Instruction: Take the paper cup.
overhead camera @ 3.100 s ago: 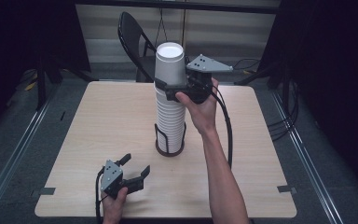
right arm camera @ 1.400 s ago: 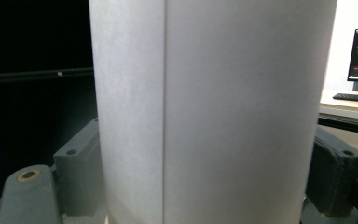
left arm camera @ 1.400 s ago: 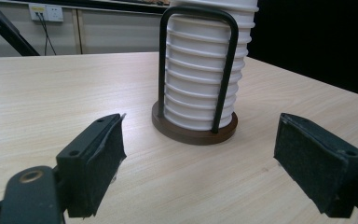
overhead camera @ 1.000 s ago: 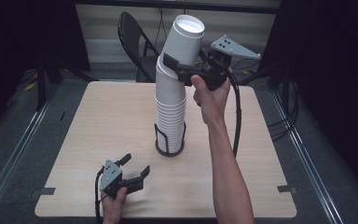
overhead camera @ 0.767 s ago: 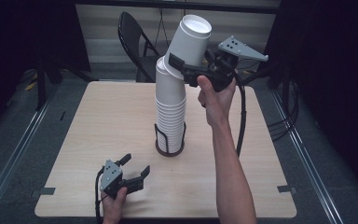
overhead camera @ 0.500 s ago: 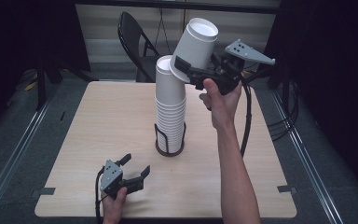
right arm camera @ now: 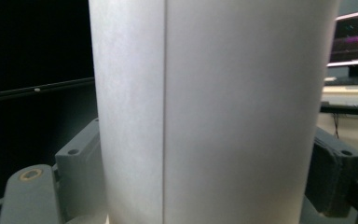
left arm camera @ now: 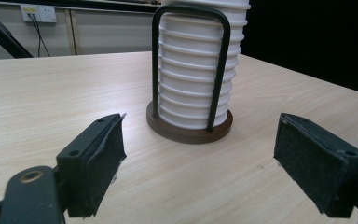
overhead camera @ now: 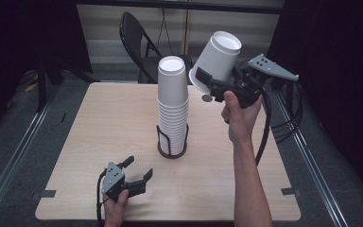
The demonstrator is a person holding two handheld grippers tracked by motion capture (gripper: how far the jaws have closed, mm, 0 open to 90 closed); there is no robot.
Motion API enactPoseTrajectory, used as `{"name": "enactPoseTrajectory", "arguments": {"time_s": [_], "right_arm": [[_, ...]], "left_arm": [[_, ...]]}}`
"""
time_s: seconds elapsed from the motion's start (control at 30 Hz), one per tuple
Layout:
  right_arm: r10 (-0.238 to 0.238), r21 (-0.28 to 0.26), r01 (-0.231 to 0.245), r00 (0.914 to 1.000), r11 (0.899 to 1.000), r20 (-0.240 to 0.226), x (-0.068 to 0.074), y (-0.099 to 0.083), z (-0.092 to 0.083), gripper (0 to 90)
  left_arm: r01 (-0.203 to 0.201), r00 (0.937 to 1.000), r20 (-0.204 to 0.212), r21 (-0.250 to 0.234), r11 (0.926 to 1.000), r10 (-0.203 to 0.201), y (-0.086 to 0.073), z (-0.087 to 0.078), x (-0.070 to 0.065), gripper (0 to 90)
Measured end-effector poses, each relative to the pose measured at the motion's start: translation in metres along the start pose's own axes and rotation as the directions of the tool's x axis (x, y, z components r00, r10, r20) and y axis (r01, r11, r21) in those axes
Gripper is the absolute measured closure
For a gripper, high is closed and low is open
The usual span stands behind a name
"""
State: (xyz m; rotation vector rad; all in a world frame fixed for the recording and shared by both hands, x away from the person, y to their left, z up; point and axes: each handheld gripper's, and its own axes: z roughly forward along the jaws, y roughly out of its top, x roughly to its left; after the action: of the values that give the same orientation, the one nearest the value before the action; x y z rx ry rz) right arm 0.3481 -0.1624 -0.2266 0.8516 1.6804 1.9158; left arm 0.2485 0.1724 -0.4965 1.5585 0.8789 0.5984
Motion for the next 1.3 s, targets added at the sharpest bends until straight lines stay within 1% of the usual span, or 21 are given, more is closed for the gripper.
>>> {"name": "enactPoseTrajectory", "arguments": {"time_s": [0.17, 0.3, 0.33, 0.4, 0.5, 0.53, 0.57, 0.6, 0.63, 0.67, 0.7, 0.77, 0.87, 0.93, 0.97, 1.03, 1.07, 1.1, 1.17, 1.27, 1.3], "right_arm": [[0.011, 0.004, -0.011, 0.9998, 1.0, 0.014, -0.005, -0.01, -0.012, 15.4], [0.019, 0.018, -0.019, 0.9996, 1.0, 0.021, -0.006, -0.016, -0.016, 15.4], [0.028, 0.028, -0.029, 0.9992, 0.999, 0.028, -0.008, -0.023, -0.019, 15.4], [0.027, 0.031, -0.028, 0.9991, 0.999, 0.031, -0.009, -0.025, -0.02, 15.5], [0.044, 0.046, -0.045, 0.9983, 0.998, 0.038, -0.011, -0.037, -0.023, 15.5], [0.048, 0.062, -0.051, 0.997, 0.997, 0.06, -0.012, -0.045, -0.024, 15.5], [0.048, 0.062, -0.051, 0.997, 0.997, 0.06, -0.012, -0.045, -0.024, 15.5], [0.065, 0.073, -0.069, 0.9963, 0.995, 0.057, -0.012, -0.053, -0.024, 15.5], [0.065, 0.073, -0.069, 0.9963, 0.995, 0.057, -0.012, -0.053, -0.024, 15.5], [0.059, 0.076, -0.063, 0.9964, 0.995, 0.061, -0.012, -0.058, -0.024, 15.5], [0.071, 0.081, -0.076, 0.9954, 0.994, 0.064, -0.012, -0.066, -0.025, 15.5], [0.078, 0.081, -0.083, 0.995, 0.993, 0.063, -0.012, -0.069, -0.025, 15.5], [0.091, 0.098, -0.096, 0.9939, 0.991, 0.063, -0.011, -0.082, -0.027, 15.5], [0.089, 0.112, -0.096, 0.9936, 0.989, 0.07, -0.011, -0.091, -0.028, 15.5], [0.108, 0.129, -0.116, 0.992, 0.985, 0.066, -0.012, -0.1, -0.028, 15.5], [0.108, 0.137, -0.116, 0.992, 0.984, 0.065, -0.012, -0.103, -0.028, 15.5], [0.126, 0.145, -0.134, 0.99, 0.98, 0.064, -0.013, -0.112, -0.03, 15.5], [0.126, 0.145, -0.134, 0.99, 0.98, 0.064, -0.013, -0.112, -0.03, 15.5], [0.137, 0.155, -0.145, 0.9885, 0.977, 0.064, -0.012, -0.121, -0.032, 15.5], [0.13, 0.16, -0.137, 0.99, 0.978, 0.056, -0.009, -0.128, -0.033, 15.5], [0.13, 0.169, -0.137, 0.9902, 0.976, 0.05, -0.007, -0.131, -0.033, 15.5]], "left_arm": [[0.014, 0.9999, -0.009, -0.001, 0.9999, -0.014, 0.0, 0.0, 0.001, 15.6], [0.003, 0.9997, -0.022, 0.009, 1.0, -0.003, 0.0, 0.001, 0.0, 15.5], [-0.005, 0.9998, -0.02, 0.012, 0.9999, 0.006, 0.001, 0.001, -0.001, 15.8], [-0.011, 0.9992, -0.038, 0.017, 0.9998, 0.011, 0.001, 0.002, -0.002, 15.8], [-0.004, 0.9989, -0.047, 0.012, 0.9999, 0.005, 0.001, 0.001, -0.002, 15.9], [0.008, 0.999, -0.044, 0.013, 0.9999, -0.007, 0.001, 0.002, -0.001, 16.0], [0.008, 0.999, -0.044, 0.013, 0.9999, -0.007, 0.001, 0.002, -0.001, 16.0], [0.007, 0.9991, -0.042, 0.016, 0.9998, -0.006, 0.001, 0.002, 0.0, 16.1], [0.009, 0.9992, -0.04, 0.018, 0.9998, -0.009, 0.001, 0.002, 0.0, 16.1], [0.012, 0.9994, -0.034, 0.021, 0.9997, -0.012, 0.001, 0.002, 0.0, 16.3], [0.01, 0.9997, -0.022, 0.03, 0.9995, -0.009, 0.001, 0.003, 0.001, 17.0], [0.007, 0.9997, -0.025, 0.036, 0.9993, -0.006, 0.002, 0.003, 0.0, 17.0], [0.01, 0.9999, 0.008, 0.02, 0.9998, -0.01, 0.001, 0.003, 0.001, 15.8], [0.012, 0.9999, 0.001, 0.024, 0.9996, -0.012, 0.001, 0.003, 0.0, 15.7], [0.012, 0.9999, -0.001, 0.029, 0.9995, -0.012, 0.001, 0.003, 0.0, 16.0], [0.012, 0.9999, -0.001, 0.038, 0.9992, -0.012, 0.002, 0.004, -0.001, 16.0], [0.01, 1.0, -0.001, 0.039, 0.9992, -0.01, 0.002, 0.004, -0.001, 16.6], [0.006, 1.0, 0.003, 0.044, 0.999, -0.006, 0.002, 0.004, -0.001, 16.6], [0.021, 0.9998, 0.006, 0.044, 0.9988, -0.021, 0.003, 0.004, -0.003, 16.6], [0.036, 0.9992, 0.02, 0.029, 0.9989, -0.036, 0.004, 0.004, -0.004, 17.4], [0.037, 0.9992, 0.013, 0.021, 0.9991, -0.037, 0.004, 0.004, -0.005, 19.0]]}}
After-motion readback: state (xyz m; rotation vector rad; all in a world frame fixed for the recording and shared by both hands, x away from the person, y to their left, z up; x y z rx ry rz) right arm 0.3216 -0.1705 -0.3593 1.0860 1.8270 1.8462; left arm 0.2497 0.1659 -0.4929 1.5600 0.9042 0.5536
